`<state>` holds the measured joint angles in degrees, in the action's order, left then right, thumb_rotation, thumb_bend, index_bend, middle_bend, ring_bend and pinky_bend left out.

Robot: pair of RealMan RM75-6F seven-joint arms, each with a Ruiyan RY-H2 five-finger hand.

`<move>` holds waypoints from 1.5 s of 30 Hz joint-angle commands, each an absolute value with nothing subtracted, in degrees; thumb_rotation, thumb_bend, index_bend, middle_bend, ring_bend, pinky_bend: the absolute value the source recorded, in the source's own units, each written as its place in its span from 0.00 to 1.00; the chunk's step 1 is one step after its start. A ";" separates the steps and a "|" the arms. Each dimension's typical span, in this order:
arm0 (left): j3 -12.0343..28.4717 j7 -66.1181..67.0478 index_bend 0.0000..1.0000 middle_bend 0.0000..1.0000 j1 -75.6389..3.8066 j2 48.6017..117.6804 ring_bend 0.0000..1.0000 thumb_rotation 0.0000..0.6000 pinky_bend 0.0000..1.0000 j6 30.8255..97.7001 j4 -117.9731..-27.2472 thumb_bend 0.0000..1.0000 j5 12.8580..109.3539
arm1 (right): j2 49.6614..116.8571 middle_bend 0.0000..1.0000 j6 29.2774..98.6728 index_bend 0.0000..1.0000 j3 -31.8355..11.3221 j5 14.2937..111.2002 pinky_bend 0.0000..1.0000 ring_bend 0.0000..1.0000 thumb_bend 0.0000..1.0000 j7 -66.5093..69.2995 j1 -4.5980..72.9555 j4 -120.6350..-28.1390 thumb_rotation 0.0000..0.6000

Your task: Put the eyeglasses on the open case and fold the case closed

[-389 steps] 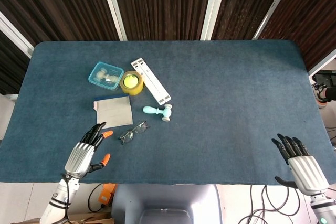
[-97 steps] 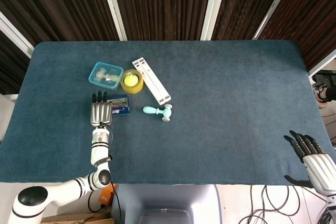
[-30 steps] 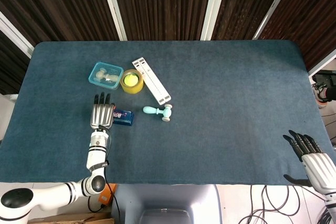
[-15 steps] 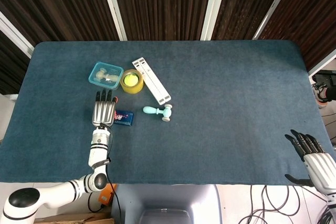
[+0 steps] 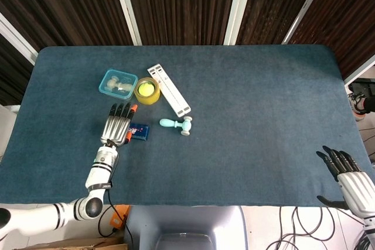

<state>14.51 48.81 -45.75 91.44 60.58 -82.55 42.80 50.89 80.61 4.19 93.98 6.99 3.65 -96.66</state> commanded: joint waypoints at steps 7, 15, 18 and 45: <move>9.91 60.77 0.00 0.00 -50.92 85.31 0.00 1.00 0.03 56.45 -89.13 0.36 26.30 | 50.83 0.00 80.61 0.00 4.15 93.95 0.00 0.00 0.25 7.28 3.68 -96.54 1.00; 8.90 56.32 0.01 0.00 -52.19 88.60 0.00 1.00 0.03 55.75 -83.47 0.37 28.38 | 50.85 0.00 80.58 0.00 4.10 93.87 0.00 0.00 0.25 7.18 3.68 -96.58 1.00; 8.73 54.77 0.05 0.00 -52.39 89.34 0.00 1.00 0.03 55.43 -81.98 0.37 29.36 | 50.88 0.00 80.45 0.00 4.04 93.76 0.00 0.00 0.25 7.17 3.76 -96.56 1.00; 7.71 47.04 0.00 0.00 -51.49 87.76 0.00 1.00 0.04 57.81 -83.19 0.37 34.83 | 51.18 0.00 79.96 0.00 4.02 93.48 0.00 0.00 0.25 6.16 3.87 -96.64 1.00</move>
<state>7.92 48.22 -52.23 89.05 56.68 -81.49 33.37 51.18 79.96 4.02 93.47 6.16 3.86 -96.65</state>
